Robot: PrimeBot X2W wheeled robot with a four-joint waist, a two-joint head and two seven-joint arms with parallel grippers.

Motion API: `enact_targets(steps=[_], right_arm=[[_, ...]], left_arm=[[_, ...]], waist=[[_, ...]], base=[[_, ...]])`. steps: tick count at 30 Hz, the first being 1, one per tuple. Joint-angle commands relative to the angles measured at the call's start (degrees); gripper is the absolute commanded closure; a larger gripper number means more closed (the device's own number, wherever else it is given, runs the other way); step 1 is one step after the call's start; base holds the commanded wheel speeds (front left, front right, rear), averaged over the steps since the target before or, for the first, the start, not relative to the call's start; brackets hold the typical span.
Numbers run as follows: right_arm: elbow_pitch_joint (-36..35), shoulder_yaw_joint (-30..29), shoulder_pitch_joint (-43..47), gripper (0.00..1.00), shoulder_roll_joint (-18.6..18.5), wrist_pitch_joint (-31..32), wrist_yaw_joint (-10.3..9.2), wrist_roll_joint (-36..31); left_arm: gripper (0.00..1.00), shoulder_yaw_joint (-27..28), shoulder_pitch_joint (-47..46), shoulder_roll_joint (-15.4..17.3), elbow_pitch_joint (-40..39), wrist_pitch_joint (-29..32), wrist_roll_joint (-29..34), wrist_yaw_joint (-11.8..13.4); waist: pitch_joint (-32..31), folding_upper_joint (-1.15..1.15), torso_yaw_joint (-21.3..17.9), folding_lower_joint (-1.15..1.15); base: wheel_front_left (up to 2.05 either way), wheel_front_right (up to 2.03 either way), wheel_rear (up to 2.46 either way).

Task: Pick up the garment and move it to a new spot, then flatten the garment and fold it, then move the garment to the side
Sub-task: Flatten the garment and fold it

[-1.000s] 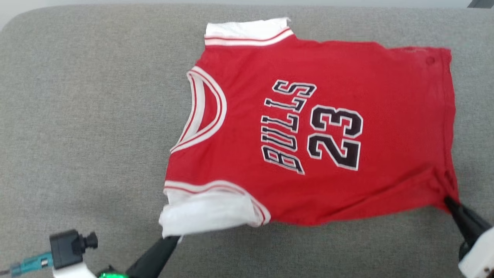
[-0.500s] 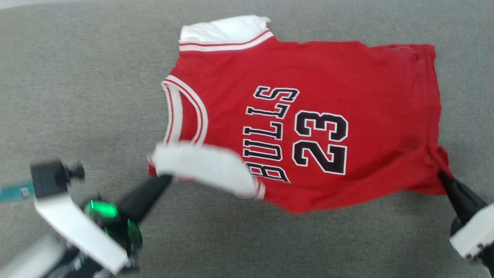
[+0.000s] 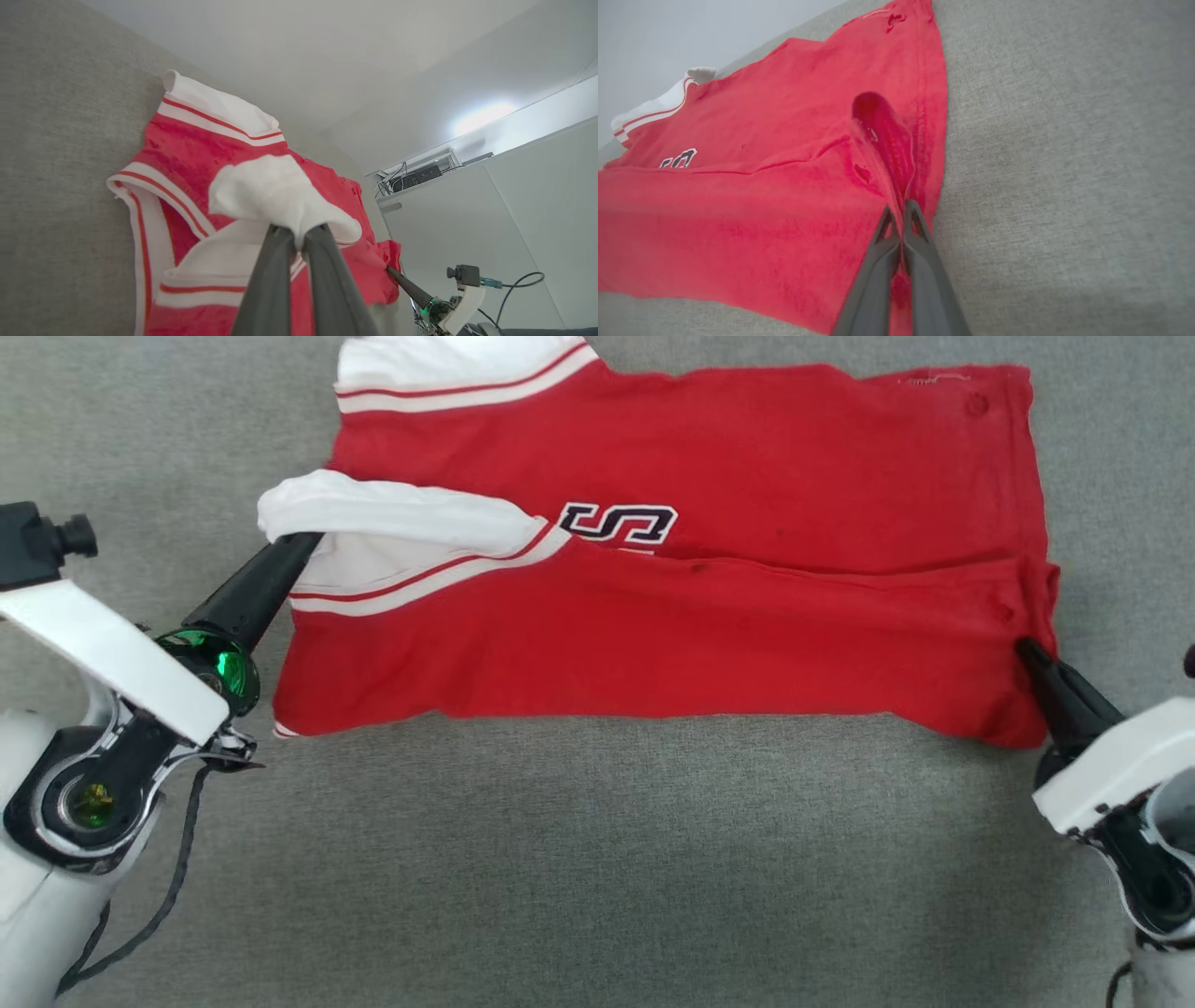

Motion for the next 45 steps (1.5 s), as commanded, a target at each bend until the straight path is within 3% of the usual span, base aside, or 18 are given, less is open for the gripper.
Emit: enact_targets(steps=[1, 13, 14, 15, 16, 17, 18, 25, 31, 37, 43, 44, 45], right_arm=[[1.41, 0.51, -1.43, 1.00, 0.16, -1.09, 0.00, -0.13], [8.07, 4.38, -5.32, 1.00, -0.67, -4.49, -0.02, -1.67], [8.32, 4.73, -5.51, 1.00, -0.89, -4.75, -0.02, -1.87], [8.47, 5.07, -5.52, 0.76, -1.26, -5.18, -0.02, -2.25], [8.64, 5.26, -5.47, 0.54, -1.60, -5.66, -0.03, -2.72], [8.69, 5.38, -5.28, 0.09, -1.93, -6.09, -0.03, -3.11], [8.61, 5.44, -5.00, 0.00, -2.31, -6.66, -0.03, -3.55], [4.62, 4.16, -1.64, 0.00, -3.80, -7.69, 0.00, -5.46], [0.08, 2.67, 1.75, 0.00, -3.34, -6.23, 0.00, -6.32], [-2.55, 3.56, 3.16, 0.00, -1.69, -5.40, -0.01, -6.87], [-2.84, 4.63, 2.79, 0.00, -1.10, -5.28, -0.01, -7.02], [-2.79, 4.74, 2.62, 0.00, -1.11, -5.23, 0.00, -6.95], [-2.79, 4.75, 2.48, 0.00, -1.17, -5.12, 0.00, -6.91]], left_arm=[[1.00, 0.15, -1.16, -0.65, 1.74, 0.79, 0.94, 0.12], [0.99, -3.97, -4.68, -2.31, 14.46, 2.71, 7.84, 0.13], [0.73, -4.76, -4.99, -2.05, 15.26, 2.47, 8.69, 0.14], [0.31, -5.87, -5.45, -1.64, 15.83, 2.09, 10.22, 0.14], [0.00, -6.77, -5.79, -1.56, 16.07, 1.75, 10.86, 0.14], [0.00, -7.58, -6.34, -1.09, 16.08, 1.30, 11.48, 0.14], [0.00, -8.60, -7.01, -0.42, 15.75, 0.81, 12.70, 0.14], [0.00, -17.45, -10.15, 7.52, 8.84, -0.49, 18.20, 0.11], [0.00, -25.17, -11.61, 13.03, 3.38, 6.58, 16.78, 0.11], [0.00, -29.20, -12.62, 13.48, 6.87, 13.06, 12.81, 0.12], [0.00, -31.32, -13.40, 10.99, 13.49, 17.69, 9.36, 0.16], [0.11, -31.76, -13.32, 10.42, 14.16, 18.45, 8.92, 0.19], [0.49, -32.32, -13.15, 9.87, 14.55, 19.31, 8.40, 0.20]], waist=[[1.17, 0.00, -0.51, 0.00], [3.77, 0.00, -0.77, 0.00], [3.68, 0.00, -0.80, 0.00], [3.53, 0.00, -0.82, 0.00], [3.23, 0.00, -0.80, 0.00], [2.90, 0.00, -0.76, 0.00], [2.55, 0.00, -0.72, 0.00], [-0.84, 0.00, 0.01, 0.00], [-3.07, 0.00, 0.06, 0.00], [-2.85, 0.00, -1.66, 0.00], [-1.29, 0.00, -3.72, 0.00], [-1.14, 0.00, -3.87, 0.00], [-1.02, 0.00, -3.98, 0.00]], base=[[0.00, 0.00, 0.00], [0.00, 0.00, 0.00], [0.00, 0.00, 0.00], [0.00, 0.00, 0.00], [0.00, 0.00, 0.00], [0.00, 0.00, 0.00], [0.00, 0.00, 0.00], [0.00, 0.00, 0.00], [0.00, 0.00, 0.00], [0.00, 0.00, 0.00], [0.00, 0.00, 0.00], [0.00, 0.00, 0.00], [0.00, 0.00, 0.00]])
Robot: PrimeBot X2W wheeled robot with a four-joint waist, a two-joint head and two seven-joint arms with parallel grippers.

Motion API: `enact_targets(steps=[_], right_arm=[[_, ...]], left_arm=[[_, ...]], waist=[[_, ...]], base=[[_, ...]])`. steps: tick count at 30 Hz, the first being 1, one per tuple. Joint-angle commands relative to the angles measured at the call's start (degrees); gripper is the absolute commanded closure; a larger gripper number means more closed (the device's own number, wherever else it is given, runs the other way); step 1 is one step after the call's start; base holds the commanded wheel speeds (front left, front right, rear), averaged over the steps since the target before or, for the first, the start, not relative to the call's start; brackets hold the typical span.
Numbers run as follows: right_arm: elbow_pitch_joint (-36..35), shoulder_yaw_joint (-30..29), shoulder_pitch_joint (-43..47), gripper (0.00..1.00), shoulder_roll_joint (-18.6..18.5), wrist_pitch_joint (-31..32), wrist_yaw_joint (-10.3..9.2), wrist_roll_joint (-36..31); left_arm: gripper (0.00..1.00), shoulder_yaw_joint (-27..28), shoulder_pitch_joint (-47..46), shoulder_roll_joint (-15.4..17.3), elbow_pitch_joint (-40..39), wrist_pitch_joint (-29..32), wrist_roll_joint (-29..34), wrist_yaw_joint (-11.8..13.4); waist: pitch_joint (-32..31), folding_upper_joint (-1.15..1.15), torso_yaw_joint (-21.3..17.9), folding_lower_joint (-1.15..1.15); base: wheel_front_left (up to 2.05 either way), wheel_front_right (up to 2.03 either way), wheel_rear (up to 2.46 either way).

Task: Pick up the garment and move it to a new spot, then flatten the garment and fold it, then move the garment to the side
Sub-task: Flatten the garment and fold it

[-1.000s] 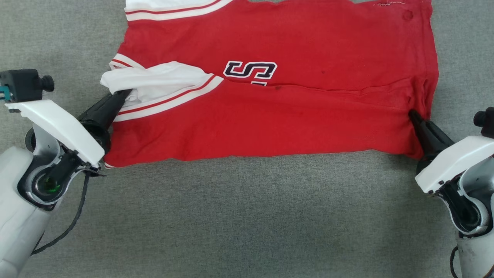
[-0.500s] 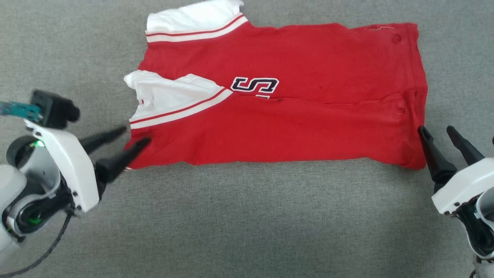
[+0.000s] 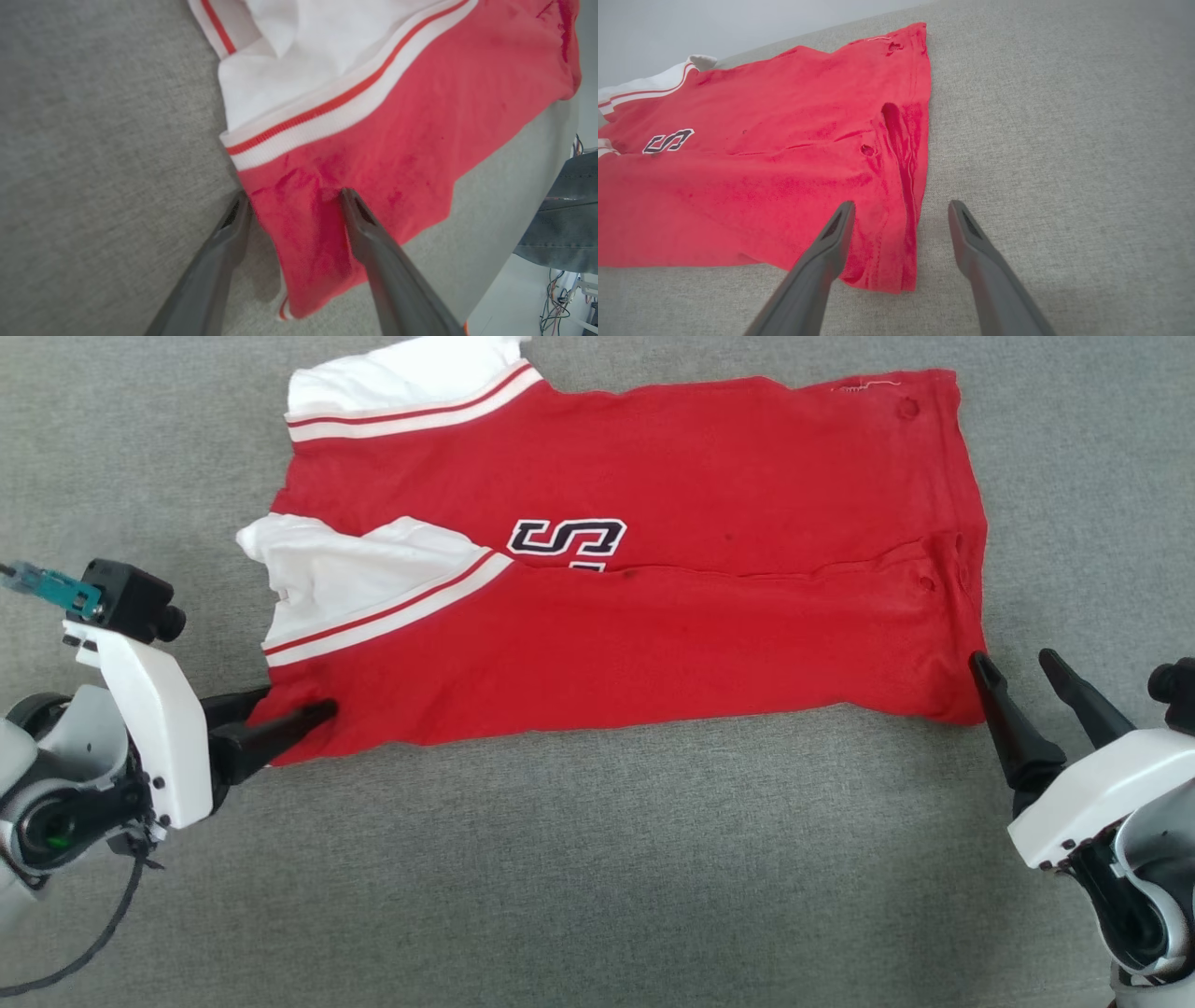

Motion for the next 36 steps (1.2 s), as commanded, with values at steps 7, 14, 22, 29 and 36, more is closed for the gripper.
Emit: enact_targets(steps=[7, 14, 22, 29, 36], right_arm=[[0.67, 1.91, -1.74, 0.00, -2.61, 5.04, -0.02, 0.06], [2.36, 4.40, -4.49, 0.00, -6.35, 14.30, -0.02, 1.11], [7.60, 7.10, -9.02, 0.50, -7.77, 24.59, 0.00, 2.79], [7.58, 6.83, -8.30, 1.00, -8.19, 23.66, -0.01, 3.48], [4.15, 6.88, -4.63, 1.00, -10.64, 24.17, -0.01, 4.19]], left_arm=[[1.00, -2.73, 0.66, -2.43, -0.45, 2.01, -1.30, 0.24], [1.00, -3.11, -0.18, -2.80, -1.93, 0.53, -0.54, 0.24], [1.00, -3.69, -1.64, -4.19, -3.01, -1.54, -0.13, 0.24], [1.00, -4.07, -0.56, -3.92, -3.85, -4.67, -0.79, 0.24], [1.00, -4.93, 2.98, 0.33, -9.82, -8.91, -1.45, 0.24]], waist=[[0.65, -0.01, -0.03, 0.00], [1.25, -0.01, 1.60, 0.00], [2.50, -0.01, 3.97, 0.00], [0.96, -0.01, 5.03, 0.00], [-1.66, -0.01, 5.21, 0.00]], base=[[0.00, 0.00, 0.00], [0.00, 0.00, 0.00], [0.00, 0.00, 0.00], [0.00, 0.00, 0.00], [0.00, 0.00, 0.00]])
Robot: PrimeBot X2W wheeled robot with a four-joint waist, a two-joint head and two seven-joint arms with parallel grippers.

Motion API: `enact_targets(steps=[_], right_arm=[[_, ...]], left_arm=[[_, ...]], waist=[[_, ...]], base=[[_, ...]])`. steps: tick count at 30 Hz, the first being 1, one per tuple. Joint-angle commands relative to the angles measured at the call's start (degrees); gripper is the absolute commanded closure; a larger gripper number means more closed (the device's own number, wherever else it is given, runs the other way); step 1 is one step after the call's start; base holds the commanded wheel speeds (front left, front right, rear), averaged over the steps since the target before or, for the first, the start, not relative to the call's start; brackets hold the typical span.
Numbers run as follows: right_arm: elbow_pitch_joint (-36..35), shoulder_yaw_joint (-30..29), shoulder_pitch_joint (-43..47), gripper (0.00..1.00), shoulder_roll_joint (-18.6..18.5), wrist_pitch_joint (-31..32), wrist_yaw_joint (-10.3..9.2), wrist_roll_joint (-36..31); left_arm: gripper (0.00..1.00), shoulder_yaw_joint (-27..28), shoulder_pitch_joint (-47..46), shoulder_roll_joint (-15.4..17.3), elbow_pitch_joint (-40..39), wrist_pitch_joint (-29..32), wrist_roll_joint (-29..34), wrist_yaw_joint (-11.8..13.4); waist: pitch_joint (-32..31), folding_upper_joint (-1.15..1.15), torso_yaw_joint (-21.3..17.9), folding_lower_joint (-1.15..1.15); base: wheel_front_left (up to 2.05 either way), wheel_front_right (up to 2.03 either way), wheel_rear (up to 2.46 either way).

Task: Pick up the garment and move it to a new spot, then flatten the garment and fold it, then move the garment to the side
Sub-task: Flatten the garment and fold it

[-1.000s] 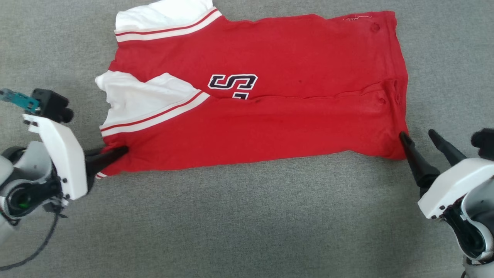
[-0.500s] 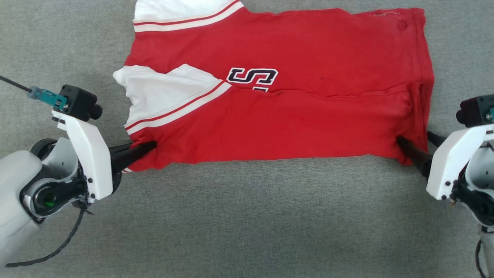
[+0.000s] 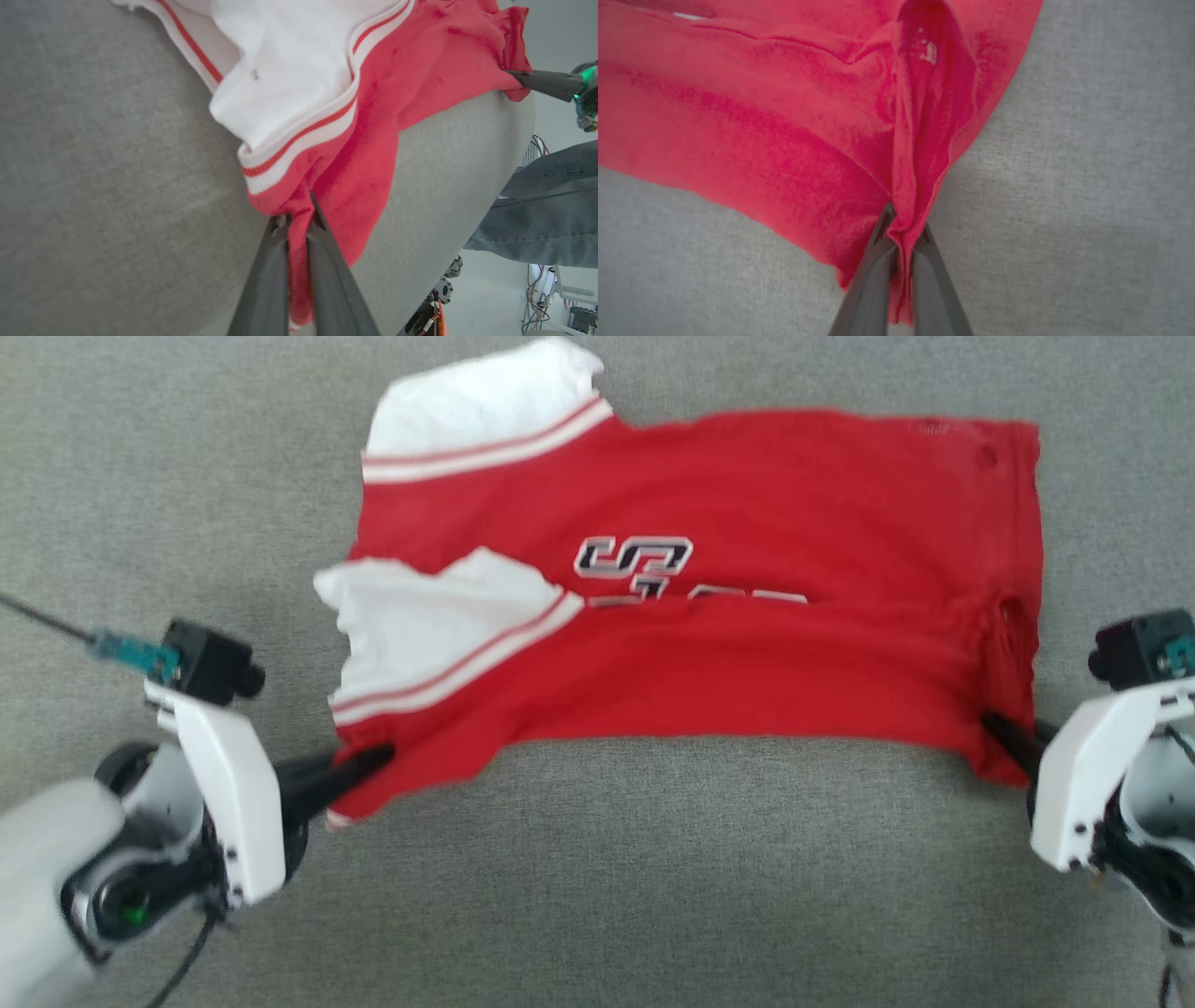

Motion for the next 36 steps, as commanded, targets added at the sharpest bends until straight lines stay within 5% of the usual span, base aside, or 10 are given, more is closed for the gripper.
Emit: enact_targets(steps=[1, 13, 14, 15, 16, 17, 18, 19, 30, 36], right_arm=[[-0.73, 0.29, 2.02, 1.00, -0.86, 0.73, 0.00, 0.38], [-6.99, -3.24, 11.54, 1.00, -4.35, 3.82, -0.01, 1.92], [-7.39, -3.63, 11.86, 0.86, -4.35, 3.30, -0.01, 1.63], [-7.62, -4.07, 12.03, 0.64, -4.26, 2.65, -0.01, 1.21], [-7.81, -4.49, 12.19, 0.00, -4.06, 1.83, -0.01, 0.74], [-7.81, -4.49, 12.19, 0.00, -4.06, 1.83, -0.01, 0.74], [-8.06, -4.94, 12.34, 0.00, -3.70, 0.76, -0.01, 0.46], [-8.21, -5.37, 12.56, 0.00, -3.22, -0.29, -0.01, 0.20], [-13.28, -6.79, 13.12, 0.00, 2.59, -20.38, -0.01, -8.91], [-13.74, -3.64, 10.84, 0.00, 7.90, -34.97, -0.01, -13.48]], left_arm=[[1.00, -0.65, 1.83, 1.10, -1.44, -1.23, 0.02, 0.16], [1.00, -3.58, 10.26, 6.69, -11.23, -7.53, 1.24, 0.16], [0.98, -3.54, 10.45, 6.63, -11.33, -8.25, 1.35, 0.16], [0.81, -3.50, 10.58, 6.48, -11.11, -8.98, 1.44, 0.16], [0.51, -3.47, 10.71, 6.23, -10.79, -9.71, 1.52, 0.16], [0.51, -3.47, 10.71, 6.23, -10.79, -9.71, 1.52, 0.16], [0.07, -3.30, 10.56, 6.03, -10.42, -10.59, 1.89, 0.16], [0.00, -3.15, 10.51, 5.77, -9.93, -11.30, 1.78, 0.16], [0.00, 2.31, 5.49, 8.43, -4.01, -20.04, 1.91, 0.16], [0.00, 6.56, -1.91, 5.25, 6.27, -22.42, 2.81, 0.16]], waist=[[-0.82, 0.00, 0.20, 0.00], [-2.68, 0.00, 1.19, 0.00], [-2.72, 0.00, 1.27, 0.00], [-2.82, 0.00, 1.33, 0.00], [-2.95, 0.00, 1.36, 0.00], [-2.95, 0.00, 1.36, 0.00], [-2.97, 0.00, 1.38, 0.00], [-3.02, 0.00, 1.39, 0.00], [-2.39, 0.00, -1.82, 0.00], [-0.12, 0.00, -5.92, 0.00]], base=[[0.00, 0.00, 0.00], [0.00, 0.00, 0.00], [0.00, 0.00, 0.00], [0.00, 0.00, 0.00], [0.00, 0.00, 0.00], [0.00, 0.00, 0.00], [0.00, 0.00, 0.00], [0.00, 0.00, 0.00], [0.00, 0.00, 0.00], [0.00, 0.00, 0.00]])
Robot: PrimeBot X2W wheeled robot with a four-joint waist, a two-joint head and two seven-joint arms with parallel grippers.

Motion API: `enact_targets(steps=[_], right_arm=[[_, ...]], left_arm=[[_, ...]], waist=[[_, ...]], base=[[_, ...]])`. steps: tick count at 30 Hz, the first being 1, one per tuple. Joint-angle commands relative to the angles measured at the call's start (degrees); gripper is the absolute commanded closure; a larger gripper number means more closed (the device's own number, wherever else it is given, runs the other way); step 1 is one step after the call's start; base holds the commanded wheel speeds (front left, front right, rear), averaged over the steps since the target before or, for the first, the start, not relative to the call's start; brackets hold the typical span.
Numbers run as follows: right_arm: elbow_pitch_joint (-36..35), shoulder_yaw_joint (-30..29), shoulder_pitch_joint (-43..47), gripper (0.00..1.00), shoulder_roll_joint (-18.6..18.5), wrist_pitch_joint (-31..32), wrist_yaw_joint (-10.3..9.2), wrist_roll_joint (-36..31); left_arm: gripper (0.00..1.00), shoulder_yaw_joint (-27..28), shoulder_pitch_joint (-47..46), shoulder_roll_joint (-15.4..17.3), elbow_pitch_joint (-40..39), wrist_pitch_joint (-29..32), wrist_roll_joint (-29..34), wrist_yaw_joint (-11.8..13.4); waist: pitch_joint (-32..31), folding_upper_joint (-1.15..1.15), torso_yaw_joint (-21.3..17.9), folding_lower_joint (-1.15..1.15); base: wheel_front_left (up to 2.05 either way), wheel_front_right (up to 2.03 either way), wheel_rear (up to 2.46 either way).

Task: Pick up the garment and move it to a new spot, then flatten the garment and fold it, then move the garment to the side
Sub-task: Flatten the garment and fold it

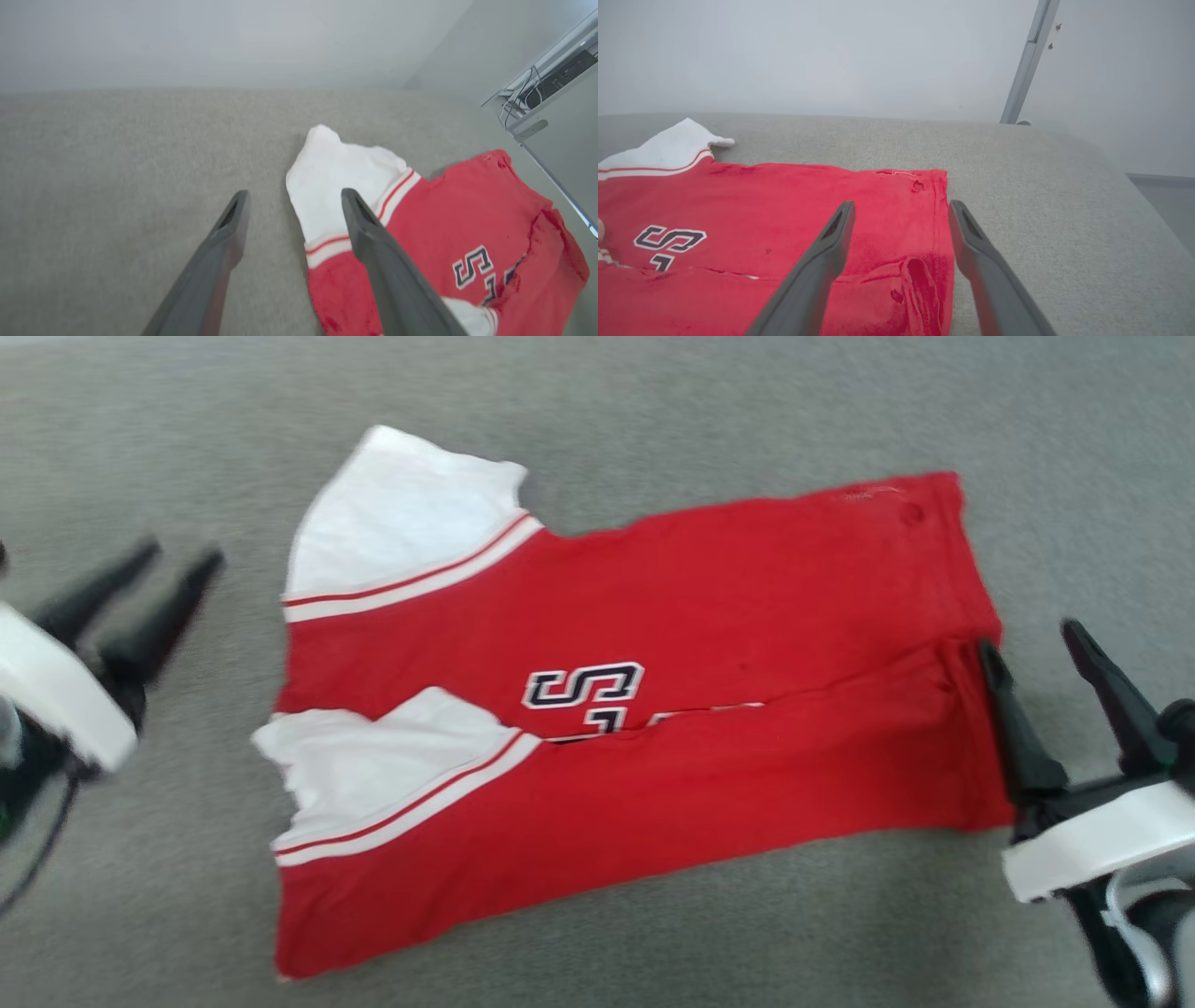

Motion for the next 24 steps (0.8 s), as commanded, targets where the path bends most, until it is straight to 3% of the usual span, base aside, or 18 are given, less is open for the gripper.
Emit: enact_targets(steps=[1, 7, 13, 14, 20, 21, 23, 24], right_arm=[[0.10, 0.45, -0.80, 0.00, 0.84, -2.28, -0.02, -1.08], [1.58, 2.95, -2.44, 0.00, 5.68, -10.86, -0.02, -4.60], [3.49, 2.50, -2.56, 0.00, 7.79, -14.03, -0.02, -4.80], [4.20, 2.53, -2.70, 0.00, 8.35, -14.68, -0.02, -4.48], [6.14, 3.72, -3.74, 0.00, 9.01, -15.57, -0.02, -4.49], [6.43, 3.81, -4.11, 0.00, 9.06, -15.41, -0.02, -4.40], [6.83, 4.00, -4.97, 0.00, 8.49, -14.33, -0.02, -4.33], [7.12, 4.15, -5.71, 0.00, 7.96, -13.56, -0.02, -4.31]], left_arm=[[0.00, 0.54, -1.74, -0.88, 1.49, -0.31, 0.92, 0.15], [0.00, 1.14, -10.06, -3.78, 9.37, 5.91, 0.91, 0.14], [0.00, -1.85, -16.28, -3.48, 10.11, 19.97, -0.92, 0.14], [0.00, -2.81, -18.02, -2.75, 10.94, 24.56, -0.94, 0.14], [0.01, -5.79, -20.62, -3.42, 13.91, 34.07, -1.34, 0.15], [0.26, -5.89, -20.65, -3.72, 13.22, 35.16, -2.36, 0.15], [0.93, -5.56, -20.92, -3.88, 11.94, 36.07, -3.76, 0.13], [1.00, -5.52, -20.98, -3.83, 11.47, 36.22, -3.85, 0.13]], waist=[[1.59, 0.00, -2.13, 0.00], [4.95, 0.00, -6.89, 0.00], [7.41, 0.00, -9.77, 0.00], [8.23, 0.00, -10.41, 0.00], [9.94, 0.00, -11.30, 0.00], [10.06, 0.00, -11.28, 0.00], [10.36, 0.00, -11.08, 0.00], [10.41, 0.00, -10.91, 0.00]], base=[[0.00, 0.00, 0.00], [0.00, 0.00, 0.00], [0.00, 0.00, 0.00], [0.00, 0.00, 0.00], [0.00, 0.00, 0.00], [0.00, 0.00, 0.00], [0.00, 0.00, 0.00], [0.00, 0.00, 0.00]])
